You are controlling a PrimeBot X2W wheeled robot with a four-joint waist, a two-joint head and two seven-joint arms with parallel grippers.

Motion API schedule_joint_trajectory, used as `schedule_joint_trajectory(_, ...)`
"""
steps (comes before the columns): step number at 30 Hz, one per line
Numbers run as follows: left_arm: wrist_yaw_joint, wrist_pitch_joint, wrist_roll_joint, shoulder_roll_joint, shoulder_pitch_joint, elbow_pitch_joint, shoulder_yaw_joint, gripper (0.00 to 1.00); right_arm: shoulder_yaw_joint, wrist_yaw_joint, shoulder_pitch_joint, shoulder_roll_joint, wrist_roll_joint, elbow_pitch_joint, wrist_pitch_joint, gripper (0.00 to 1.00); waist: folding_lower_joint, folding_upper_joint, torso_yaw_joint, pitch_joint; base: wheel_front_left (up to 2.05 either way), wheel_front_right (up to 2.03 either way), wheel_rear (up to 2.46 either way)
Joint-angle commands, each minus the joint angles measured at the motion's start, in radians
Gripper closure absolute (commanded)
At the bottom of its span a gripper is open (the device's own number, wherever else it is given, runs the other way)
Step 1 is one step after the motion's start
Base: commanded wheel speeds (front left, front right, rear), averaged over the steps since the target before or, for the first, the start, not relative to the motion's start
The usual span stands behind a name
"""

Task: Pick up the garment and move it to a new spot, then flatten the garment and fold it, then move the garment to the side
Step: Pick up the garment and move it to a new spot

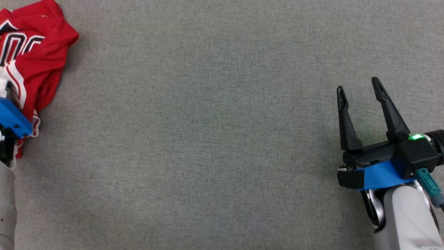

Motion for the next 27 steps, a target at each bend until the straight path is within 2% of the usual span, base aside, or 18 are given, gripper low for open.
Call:
schedule_joint_trajectory(1,-0.001,0.026,-0.014,-0.012,-0.013,0.016,-0.011,0.0,0.001,0.0,0.004,-0.005,-0.006,-0.004,0.002,0.0,0.0,-0.0001,-0.001,-0.003,0.0,0.0,0.0)
schedule_joint_trajectory(6,-0.001,0.1,-0.099,-0.027,-0.001,0.032,-0.078,0.0,0.011,0.0,0.007,-0.005,0.003,-0.005,0.005,0.0,0.0,-0.0001,-0.005,-0.011,0.0,0.0,0.0)
schedule_joint_trajectory(7,-0.001,0.102,-0.113,-0.023,0.006,0.03,-0.092,0.38,0.013,0.0,0.008,-0.005,0.005,-0.004,0.006,0.0,0.0,-0.0001,-0.007,-0.012,0.0,0.0,0.0)
schedule_joint_trajectory(8,-0.001,0.095,-0.13,-0.016,0.012,0.028,-0.098,1.0,0.015,0.0,0.008,-0.005,0.008,-0.002,0.006,0.0,0.0,-0.0001,-0.009,-0.013,0.0,0.0,0.0)
schedule_joint_trajectory(13,-0.001,0.018,-0.171,0.022,0.018,0.025,-0.12,1.0,0.025,0.0,0.017,-0.005,0.021,0.013,0.003,0.0,0.0,-0.0001,-0.022,-0.034,0.0,0.0,0.0)
schedule_joint_trajectory(21,0.003,-0.252,-0.119,0.077,-0.043,0.002,-0.154,1.0,0.038,0.0,0.041,-0.005,0.067,0.054,-0.006,0.0,0.0,-0.0001,-0.036,-0.127,0.0,0.0,0.0)
schedule_joint_trajectory(24,0.002,-0.296,-0.103,0.086,-0.084,-0.033,-0.166,1.0,0.043,0.0,0.045,-0.005,0.089,0.074,-0.009,0.0,0.0,-0.0001,-0.043,-0.165,0.0,0.0,0.0)
schedule_joint_trajectory(27,0.0,-0.31,-0.128,0.064,-0.128,-0.098,-0.156,1.0,0.047,0.0,0.051,-0.006,0.115,0.093,-0.01,0.0,0.0,-0.0001,-0.058,-0.203,0.0,0.0,0.0)
